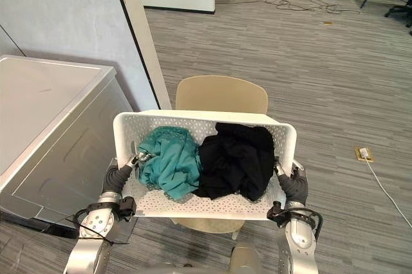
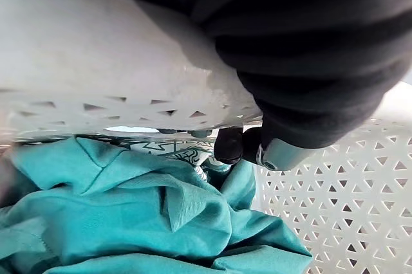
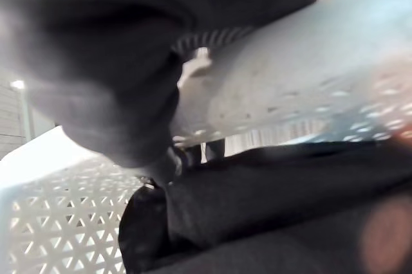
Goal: Pick up the laundry basket with both hands and put the clothes into the washing machine.
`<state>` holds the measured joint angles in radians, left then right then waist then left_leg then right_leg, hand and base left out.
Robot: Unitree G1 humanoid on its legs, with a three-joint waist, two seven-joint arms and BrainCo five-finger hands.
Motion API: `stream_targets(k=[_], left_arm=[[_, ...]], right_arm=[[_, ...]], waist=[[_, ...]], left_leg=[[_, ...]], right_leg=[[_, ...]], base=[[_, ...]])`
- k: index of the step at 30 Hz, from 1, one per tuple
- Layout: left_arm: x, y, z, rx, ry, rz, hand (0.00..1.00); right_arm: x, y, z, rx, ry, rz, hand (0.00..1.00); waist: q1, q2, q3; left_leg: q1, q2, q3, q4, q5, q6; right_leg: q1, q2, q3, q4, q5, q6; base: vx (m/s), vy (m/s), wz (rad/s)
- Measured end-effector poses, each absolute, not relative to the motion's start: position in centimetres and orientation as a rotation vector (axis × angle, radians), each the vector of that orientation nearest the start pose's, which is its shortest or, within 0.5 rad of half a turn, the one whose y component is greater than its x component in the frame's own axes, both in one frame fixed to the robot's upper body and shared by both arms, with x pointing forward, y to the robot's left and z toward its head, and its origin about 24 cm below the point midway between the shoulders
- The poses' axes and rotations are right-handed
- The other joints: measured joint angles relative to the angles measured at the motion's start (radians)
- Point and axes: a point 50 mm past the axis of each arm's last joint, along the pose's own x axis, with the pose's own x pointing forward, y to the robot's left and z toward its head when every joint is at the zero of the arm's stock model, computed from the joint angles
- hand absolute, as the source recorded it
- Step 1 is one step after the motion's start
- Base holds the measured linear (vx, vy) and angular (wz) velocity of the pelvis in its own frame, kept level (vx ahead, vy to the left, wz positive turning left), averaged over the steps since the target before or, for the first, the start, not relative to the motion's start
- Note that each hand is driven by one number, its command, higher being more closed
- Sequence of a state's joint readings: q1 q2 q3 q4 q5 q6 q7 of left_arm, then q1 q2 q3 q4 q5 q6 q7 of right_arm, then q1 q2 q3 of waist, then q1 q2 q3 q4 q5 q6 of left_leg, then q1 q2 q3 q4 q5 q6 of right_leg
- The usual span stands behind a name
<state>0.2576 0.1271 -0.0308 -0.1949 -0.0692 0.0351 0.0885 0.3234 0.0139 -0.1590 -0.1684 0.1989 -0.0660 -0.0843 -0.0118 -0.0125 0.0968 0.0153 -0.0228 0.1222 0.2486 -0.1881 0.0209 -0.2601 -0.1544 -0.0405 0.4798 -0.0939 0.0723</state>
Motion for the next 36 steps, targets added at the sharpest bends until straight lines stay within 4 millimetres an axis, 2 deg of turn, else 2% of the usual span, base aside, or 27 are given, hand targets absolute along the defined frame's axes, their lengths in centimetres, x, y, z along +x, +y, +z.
stream_targets(k=[1,2,3,5,9,12,18,20,22,24,28,30,31,32,36], left_arm=[[20.2,18.0,2.8,0.057,0.097,0.103,1.00],[20.1,17.7,2.4,0.037,0.113,0.109,1.00],[20.0,17.5,2.2,0.032,0.123,0.107,1.00],[20.0,17.5,2.2,0.027,0.124,0.106,1.00],[19.9,17.4,1.6,0.022,0.150,0.106,1.00],[19.2,17.6,0.9,0.027,0.187,0.097,1.00],[18.4,18.1,-2.9,0.053,0.371,0.096,1.00],[18.7,18.2,-3.3,0.063,0.391,0.088,1.00],[19.9,18.3,-3.3,0.078,0.384,0.079,1.00],[21.9,18.2,-2.5,0.089,0.346,0.078,1.00],[24.7,18.0,-0.7,0.095,0.267,0.100,1.00],[26.5,18.0,1.1,0.097,0.192,0.123,1.00],[27.0,17.9,1.7,0.096,0.172,0.127,1.00],[27.8,17.9,2.6,0.089,0.135,0.146,1.00],[28.4,17.6,4.2,0.066,0.067,0.172,1.00]], right_arm=[[17.8,-21.0,1.7,0.153,0.071,-0.349,1.00],[18.0,-21.2,1.4,0.142,0.089,-0.341,1.00],[17.9,-21.4,1.4,0.137,0.094,-0.339,1.00],[17.9,-21.6,1.5,0.141,0.092,-0.331,1.00],[17.6,-21.6,1.0,0.144,0.116,-0.330,1.00],[16.8,-21.5,-0.4,0.161,0.184,-0.318,1.00],[15.9,-21.2,-3.9,0.173,0.371,-0.309,1.00],[16.2,-21.3,-4.2,0.166,0.385,-0.304,1.00],[17.2,-21.3,-4.3,0.158,0.383,-0.295,1.00],[19.2,-21.2,-3.6,0.147,0.345,-0.285,1.00],[22.0,-21.1,-1.7,0.134,0.255,-0.299,1.00],[23.8,-20.8,0.1,0.131,0.181,-0.315,1.00],[24.0,-20.8,0.7,0.126,0.154,-0.322,1.00],[24.4,-20.7,2.3,0.123,0.086,-0.335,1.00],[24.6,-20.6,4.5,0.117,-0.012,-0.355,1.00]], waist=[[0.001,0.003,0.001],[0.009,0.034,0.000],[0.020,0.049,-0.004],[0.023,0.057,-0.010],[0.025,0.056,-0.010],[0.026,0.057,-0.010],[0.028,0.067,-0.022],[0.029,0.064,-0.021],[0.027,0.051,-0.002],[0.028,0.044,0.058],[0.030,0.019,0.142],[0.029,0.003,0.186],[0.031,0.001,0.204],[0.035,0.003,0.246],[0.040,0.004,0.268]], left_leg=[[0.001,0.003,-0.008,0.019,-0.026,-0.008],[-0.005,0.039,-0.010,0.051,-0.046,-0.025],[-0.005,0.061,-0.007,0.055,-0.051,-0.032],[-0.003,0.079,-0.006,0.039,-0.052,-0.035],[-0.006,0.093,-0.007,0.017,-0.052,-0.036],[-0.003,0.085,-0.007,0.008,-0.052,-0.037],[-0.042,0.072,-0.008,-0.007,-0.036,-0.035],[-0.078,0.067,-0.004,-0.007,-0.023,-0.035],[-0.125,0.056,0.000,-0.007,0.006,-0.044],[-0.173,0.058,0.008,0.001,0.016,-0.036],[-0.274,0.067,0.012,0.055,0.020,-0.039],[-0.361,0.080,0.015,0.107,0.019,-0.039],[-0.372,0.084,0.016,0.116,0.018,-0.039],[-0.386,0.092,0.015,0.135,0.017,-0.041],[-0.435,0.108,0.013,0.165,0.014,-0.045]], right_leg=[[0.017,-0.001,-0.015,-0.010,-0.036,-0.006],[0.047,0.022,-0.020,-0.049,-0.038,-0.016],[0.061,0.046,-0.023,-0.079,-0.034,-0.023],[0.063,0.069,-0.023,-0.102,-0.031,-0.027],[0.064,0.086,-0.028,-0.134,-0.022,-0.039],[0.067,0.080,-0.025,-0.145,-0.017,-0.032],[0.070,0.077,-0.017,-0.257,0.056,-0.019],[0.043,0.076,-0.016,-0.278,0.079,-0.019],[0.007,0.069,-0.013,-0.304,0.114,-0.020],[-0.027,0.067,-0.008,-0.332,0.159,-0.027],[-0.098,0.070,-0.007,-0.346,0.202,-0.039],[-0.155,0.078,-0.010,-0.347,0.220,-0.049],[-0.161,0.080,-0.012,-0.348,0.222,-0.048],[-0.164,0.082,-0.017,-0.347,0.226,-0.053],[-0.199,0.088,-0.035,-0.340,0.236,-0.058]], base=[[0.22,-0.147,0.11],[0.19,-0.137,-0.13],[0.17,-0.123,-0.21],[0.12,-0.131,-0.14],[0.05,-0.051,-0.03],[0.01,0.023,-0.02],[-0.02,0.052,-0.03],[-0.07,0.020,-0.02],[-0.10,-0.006,-0.03],[-0.15,0.019,-0.06],[-0.21,-0.025,0.00],[-0.23,-0.067,0.03],[-0.25,-0.092,0.04],[-0.12,-0.052,0.03],[-0.08,-0.057,0.03]])
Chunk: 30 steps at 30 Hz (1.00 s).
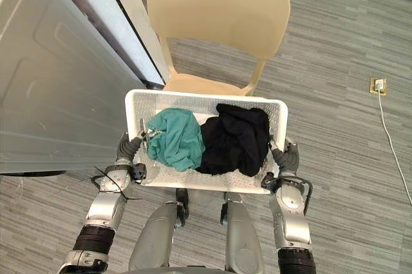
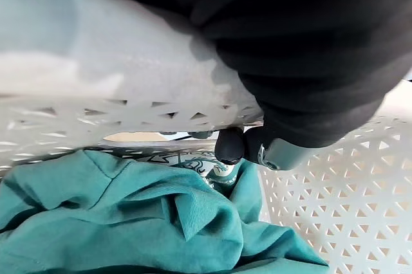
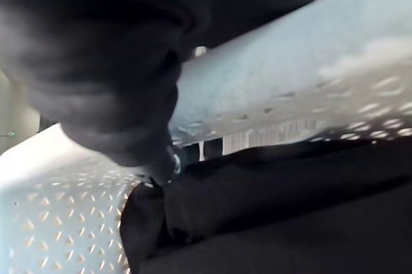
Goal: Pick up the laundry basket with both hands and put the clothes into the washing machine.
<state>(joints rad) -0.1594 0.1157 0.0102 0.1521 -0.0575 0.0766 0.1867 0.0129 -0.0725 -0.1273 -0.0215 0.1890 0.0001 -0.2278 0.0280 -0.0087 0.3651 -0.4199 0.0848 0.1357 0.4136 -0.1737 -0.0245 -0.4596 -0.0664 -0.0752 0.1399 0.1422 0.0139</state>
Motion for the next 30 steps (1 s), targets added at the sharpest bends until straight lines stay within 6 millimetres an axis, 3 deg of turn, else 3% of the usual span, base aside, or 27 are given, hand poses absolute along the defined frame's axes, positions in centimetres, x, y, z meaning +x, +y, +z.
stream_targets(k=[2,13,21,22,26,30], left_arm=[[29.0,17.2,5.1,0.051,0.033,0.180,1.00],[31.3,16.7,8.9,0.048,-0.095,0.205,1.00],[33.4,16.8,13.9,0.094,-0.254,0.217,1.00],[33.6,16.7,14.6,0.089,-0.277,0.224,0.00],[33.9,17.1,15.7,0.065,-0.312,0.279,0.00],[34.0,17.1,16.2,0.027,-0.323,0.304,0.00]], right_arm=[[24.8,-20.7,5.4,0.117,-0.057,-0.372,1.00],[26.4,-20.9,8.5,0.147,-0.192,-0.400,1.00],[28.8,-21.2,11.5,0.225,-0.297,-0.415,1.00],[29.1,-21.2,12.1,0.244,-0.319,-0.418,0.00],[29.2,-21.2,12.4,0.265,-0.333,-0.422,0.00],[29.3,-21.7,11.6,0.270,-0.296,-0.450,0.00]], waist=[[0.015,0.001,0.019],[0.031,0.008,0.082],[0.038,0.015,0.101],[0.040,0.015,0.107],[0.041,0.016,0.110],[0.041,0.015,0.110]], left_leg=[[-0.016,0.011,-0.001,0.015,-0.004,-0.006],[-0.117,0.035,-0.009,0.075,-0.014,-0.020],[-0.163,0.056,0.017,0.089,-0.010,-0.016],[-0.165,0.055,0.018,0.089,-0.010,-0.016],[-0.168,0.054,0.023,0.089,-0.009,-0.015],[-0.164,0.055,0.031,0.085,-0.009,-0.015]], right_leg=[[-0.006,0.008,-0.005,0.000,0.009,-0.005],[-0.091,0.010,-0.036,0.057,0.002,-0.014],[-0.123,0.001,-0.063,0.069,-0.002,-0.018],[-0.124,-0.001,-0.063,0.069,-0.002,-0.018],[-0.125,-0.004,-0.067,0.069,-0.006,-0.014],[-0.125,-0.005,-0.066,0.069,-0.007,-0.014]], base=[[-0.04,-0.055,0.02],[-0.01,-0.028,0.07],[0.00,-0.031,0.10],[0.02,-0.010,0.04],[0.04,-0.013,0.03],[0.04,-0.029,-0.01]])
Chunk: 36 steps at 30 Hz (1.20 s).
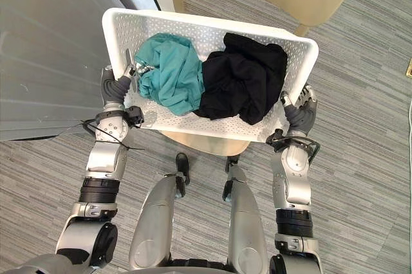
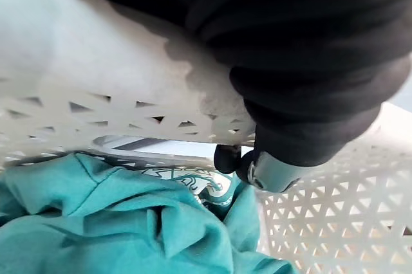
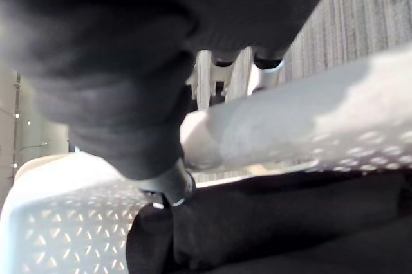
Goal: Pick up the laundry basket with both hands and put the clothes into the washing machine.
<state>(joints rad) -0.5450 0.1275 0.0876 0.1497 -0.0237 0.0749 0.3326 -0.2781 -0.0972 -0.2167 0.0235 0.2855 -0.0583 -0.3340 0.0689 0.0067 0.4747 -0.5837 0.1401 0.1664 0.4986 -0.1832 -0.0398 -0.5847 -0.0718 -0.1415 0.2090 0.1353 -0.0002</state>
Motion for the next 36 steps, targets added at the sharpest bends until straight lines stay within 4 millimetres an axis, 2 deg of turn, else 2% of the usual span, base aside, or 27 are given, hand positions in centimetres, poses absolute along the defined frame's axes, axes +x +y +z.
stream_targets(k=[6,8,15,20,27,31,34,36], left_arm=[[34.2,17.7,17.4,-0.060,-0.354,0.370,0.00],[34.3,18.0,17.0,-0.075,-0.334,0.387,0.00],[34.5,17.6,17.4,-0.055,-0.344,0.334,0.00],[34.5,18.2,18.1,-0.014,-0.369,0.352,0.00],[34.6,18.6,18.2,-0.008,-0.369,0.375,0.00],[34.5,18.7,17.9,-0.005,-0.361,0.377,0.00],[34.4,18.8,17.2,0.001,-0.338,0.382,0.00],[34.0,19.2,16.0,0.009,-0.308,0.390,0.00]], right_arm=[[29.1,-22.2,11.4,0.277,-0.293,-0.484,0.00],[28.9,-22.3,11.2,0.275,-0.285,-0.488,0.00],[28.7,-22.2,10.5,0.303,-0.253,-0.479,0.00],[28.9,-21.7,10.3,0.304,-0.238,-0.455,0.00],[28.7,-21.3,9.8,0.312,-0.220,-0.447,0.00],[28.6,-21.4,9.4,0.309,-0.207,-0.445,0.00],[28.3,-21.2,8.7,0.299,-0.179,-0.429,0.00],[27.8,-20.9,7.6,0.288,-0.142,-0.409,0.00]], waist=[[-0.001,-0.001,0.000],[-0.001,-0.003,0.001],[-0.002,-0.004,0.002],[-0.004,-0.004,0.002],[-0.006,-0.006,0.001],[-0.005,-0.006,0.001],[-0.004,-0.010,-0.001],[-0.002,-0.013,-0.003]], left_leg=[[0.002,0.001,0.001,0.005,0.000,0.000],[0.002,0.002,0.002,0.009,-0.001,0.000],[-0.003,0.012,0.005,0.025,-0.004,0.004],[-0.002,0.018,0.005,0.024,-0.004,0.004],[0.003,0.019,0.010,0.021,-0.004,0.004],[0.019,0.020,0.015,0.021,-0.004,0.004],[0.054,0.020,0.021,0.013,-0.004,0.004],[0.079,0.020,0.029,0.004,-0.006,0.002]], right_leg=[[0.001,0.000,0.004,0.001,0.000,0.000],[0.002,0.000,0.005,0.003,0.000,0.000],[0.005,0.006,0.004,0.005,0.001,0.000],[0.005,0.012,0.004,0.005,0.001,0.000],[0.005,0.013,0.008,0.005,0.001,0.000],[0.014,0.013,0.013,0.012,0.001,0.000],[0.042,0.014,0.018,0.012,-0.003,-0.002],[0.061,0.014,0.023,0.012,-0.010,0.003]], base=[[-0.01,-0.032,-0.01],[-0.03,-0.036,-0.01],[-0.02,-0.031,-0.02],[0.00,-0.044,-0.01],[0.00,-0.020,-0.01],[0.00,-0.021,-0.03],[-0.02,-0.026,-0.05],[-0.02,-0.032,-0.05]])
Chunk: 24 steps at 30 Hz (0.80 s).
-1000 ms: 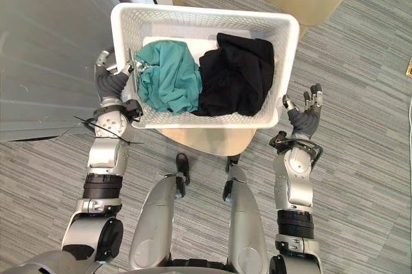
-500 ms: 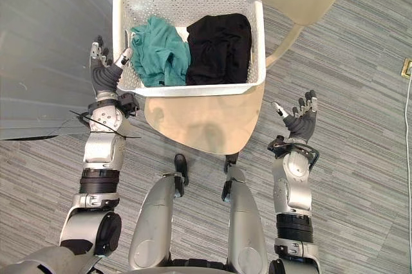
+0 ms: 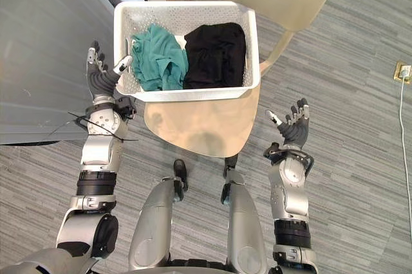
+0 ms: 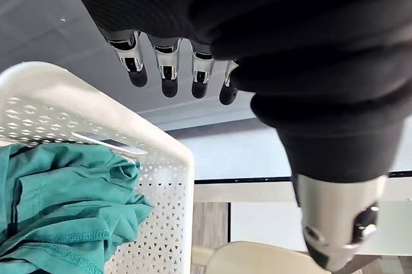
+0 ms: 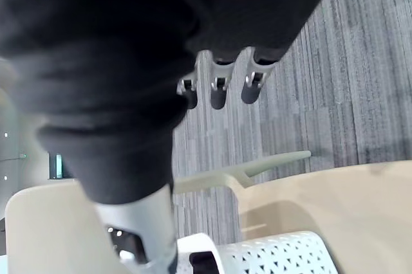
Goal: Pick up the laundry basket with both hands and put the clothes into the washing machine.
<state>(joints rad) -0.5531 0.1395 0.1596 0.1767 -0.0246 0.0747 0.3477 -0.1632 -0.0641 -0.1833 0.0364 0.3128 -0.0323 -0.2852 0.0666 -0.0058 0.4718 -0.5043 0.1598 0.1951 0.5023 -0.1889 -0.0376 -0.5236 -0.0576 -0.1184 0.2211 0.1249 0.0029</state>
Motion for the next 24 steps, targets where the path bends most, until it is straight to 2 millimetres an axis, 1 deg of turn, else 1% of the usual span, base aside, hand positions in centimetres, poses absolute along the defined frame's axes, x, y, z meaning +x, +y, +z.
stream_targets(k=[1,3,4,6,7,8,9,10,11,12,14,15,16,17,18,19,20,21,22,23,24], left_arm=[[33.9,19.3,15.6,0.012,-0.298,0.393,0.00],[32.8,19.9,13.4,0.028,-0.239,0.394,0.00],[32.4,20.0,12.7,0.033,-0.220,0.396,0.00],[30.4,20.2,9.4,0.060,-0.127,0.388,0.00],[29.8,20.3,8.6,0.068,-0.100,0.383,0.00],[28.4,20.5,6.9,0.080,-0.051,0.375,0.00],[27.0,20.9,5.0,0.089,0.018,0.371,0.00],[26.2,21.0,4.0,0.093,0.054,0.365,0.00],[24.7,21.2,2.4,0.097,0.114,0.360,0.00],[24.1,21.3,1.7,0.097,0.141,0.355,0.00],[21.9,20.9,-0.3,0.073,0.211,0.327,0.00],[21.5,20.5,-0.8,0.057,0.226,0.309,0.00],[21.0,19.6,-1.4,0.033,0.251,0.279,0.00],[20.7,19.5,-1.7,0.027,0.262,0.276,0.00],[20.3,19.4,-1.9,0.020,0.273,0.275,0.00],[19.6,18.9,-2.5,-0.005,0.297,0.265,0.00],[19.4,18.7,-2.7,-0.016,0.301,0.268,0.00],[19.2,18.4,-3.1,-0.032,0.314,0.269,0.00],[19.2,18.2,-3.4,-0.043,0.324,0.269,0.00],[18.8,17.8,-4.3,-0.068,0.365,0.271,0.00],[18.3,17.4,-5.1,-0.089,0.407,0.257,0.00]], right_arm=[[27.6,-20.8,7.4,0.286,-0.132,-0.404,0.00],[26.8,-20.5,5.9,0.278,-0.073,-0.395,0.00],[26.6,-20.5,5.4,0.278,-0.055,-0.392,0.00],[25.1,-20.6,2.8,0.264,0.056,-0.391,0.00],[24.7,-20.6,2.0,0.259,0.088,-0.390,0.00],[23.7,-20.7,0.4,0.235,0.159,-0.388,0.00],[22.5,-20.9,-1.5,0.198,0.242,-0.391,0.00],[21.8,-21.1,-2.4,0.168,0.287,-0.392,0.00],[20.4,-21.2,-4.3,0.114,0.378,-0.397,0.00],[19.7,-21.3,-5.1,0.088,0.425,-0.397,0.00],[16.6,-21.4,-8.6,0.039,0.613,-0.398,0.00],[15.4,-21.1,-9.8,0.060,0.682,-0.395,0.00],[13.7,-20.1,-11.4,0.091,0.773,-0.384,0.00],[12.8,-19.7,-12.1,0.102,0.815,-0.374,0.00],[12.5,-19.8,-12.2,0.112,0.821,-0.377,0.00],[11.5,-19.6,-12.9,0.121,0.869,-0.372,0.00],[11.3,-19.4,-13.2,0.126,0.884,-0.369,0.00],[10.9,-18.9,-13.5,0.125,0.903,-0.348,0.00],[10.9,-18.8,-13.5,0.121,0.908,-0.338,0.00],[11.0,-18.5,-13.7,0.102,0.921,-0.303,0.00],[11.4,-18.5,-13.7,0.073,0.923,-0.272,0.00]], waist=[[0.000,0.000,0.000],[0.001,-0.005,-0.003],[0.001,-0.005,-0.004],[0.002,-0.006,-0.004],[0.002,-0.006,-0.006],[0.002,-0.015,-0.023],[0.004,-0.020,-0.056],[0.004,-0.018,-0.073],[0.004,-0.019,-0.105],[0.004,-0.019,-0.117],[0.002,-0.014,-0.160],[0.004,-0.013,-0.167],[0.001,-0.014,-0.174],[0.003,-0.014,-0.177],[0.005,-0.019,-0.184],[0.004,-0.031,-0.224],[0.003,-0.036,-0.236],[0.004,-0.040,-0.261],[0.008,-0.046,-0.271],[0.021,-0.035,-0.287],[0.039,-0.018,-0.306]], left_leg=[[0.005,0.001,0.002,-0.001,-0.001,-0.002],[0.029,0.003,0.012,-0.013,-0.001,-0.002],[0.037,0.005,0.018,-0.013,-0.001,-0.001],[0.094,0.012,0.031,-0.018,-0.007,-0.007],[0.111,0.013,0.034,-0.021,-0.009,-0.007],[0.147,0.013,0.048,-0.033,-0.016,-0.011],[0.182,0.011,0.061,-0.045,-0.022,-0.012],[0.198,0.011,0.067,-0.052,-0.024,-0.011],[0.232,0.011,0.080,-0.066,-0.028,-0.011],[0.249,0.010,0.088,-0.074,-0.029,-0.012],[0.288,0.011,0.102,-0.082,-0.038,-0.011],[0.296,0.016,0.098,-0.083,-0.039,-0.009],[0.326,0.019,0.086,-0.081,-0.039,-0.008],[0.340,0.018,0.075,-0.080,-0.039,-0.008],[0.348,0.012,0.067,-0.078,-0.039,-0.009],[0.337,0.005,0.033,-0.057,-0.036,-0.014],[0.328,0.000,0.010,-0.046,-0.033,-0.018],[0.298,-0.004,-0.037,-0.022,-0.024,-0.033],[0.284,-0.006,-0.059,-0.012,-0.018,-0.042],[0.268,0.002,-0.107,-0.017,0.002,-0.072],[0.264,0.024,-0.130,-0.055,0.040,-0.094]], right_leg=[[0.004,0.001,0.000,0.000,-0.001,-0.001],[0.017,0.004,0.007,0.000,-0.004,-0.003],[0.023,0.005,0.008,0.001,-0.005,-0.003],[0.067,0.012,0.014,0.009,-0.022,-0.006],[0.079,0.012,0.014,0.018,-0.030,-0.002],[0.092,0.011,0.023,0.041,-0.051,-0.003],[0.106,0.014,0.036,0.057,-0.068,-0.001],[0.117,0.014,0.041,0.058,-0.072,0.001],[0.136,0.019,0.054,0.057,-0.080,0.004],[0.146,0.020,0.062,0.056,-0.082,0.005],[0.173,0.021,0.066,0.065,-0.097,0.010],[0.177,0.021,0.069,0.093,-0.114,0.018],[0.151,0.002,0.069,0.301,-0.207,0.013],[0.146,-0.013,0.072,0.402,-0.244,0.015],[0.146,-0.029,0.089,0.488,-0.269,0.026],[0.160,-0.050,0.177,0.638,-0.311,0.083],[0.175,-0.053,0.214,0.676,-0.325,0.103],[0.212,-0.045,0.279,0.689,-0.375,0.153],[0.227,-0.030,0.299,0.676,-0.399,0.164],[0.262,0.009,0.322,0.633,-0.440,0.154],[0.301,0.043,0.329,0.553,-0.477,0.132]], base=[[0.00,-0.023,-0.04],[0.02,-0.022,-0.09],[0.04,-0.015,-0.14],[0.06,-0.003,-0.12],[0.07,0.005,-0.11],[0.08,0.006,-0.18],[0.09,0.005,-0.23],[0.11,0.005,-0.29],[0.11,0.013,-0.25],[0.11,0.018,-0.32],[0.06,0.009,-0.17],[-0.01,-0.068,0.12],[0.02,-0.097,0.22],[0.02,-0.122,0.31],[0.05,-0.191,0.54],[0.02,-0.225,0.67],[0.00,-0.347,1.12],[-0.02,-0.299,0.98],[-0.04,-0.319,1.15],[-0.08,-0.392,0.78],[-0.11,-0.380,0.60]])
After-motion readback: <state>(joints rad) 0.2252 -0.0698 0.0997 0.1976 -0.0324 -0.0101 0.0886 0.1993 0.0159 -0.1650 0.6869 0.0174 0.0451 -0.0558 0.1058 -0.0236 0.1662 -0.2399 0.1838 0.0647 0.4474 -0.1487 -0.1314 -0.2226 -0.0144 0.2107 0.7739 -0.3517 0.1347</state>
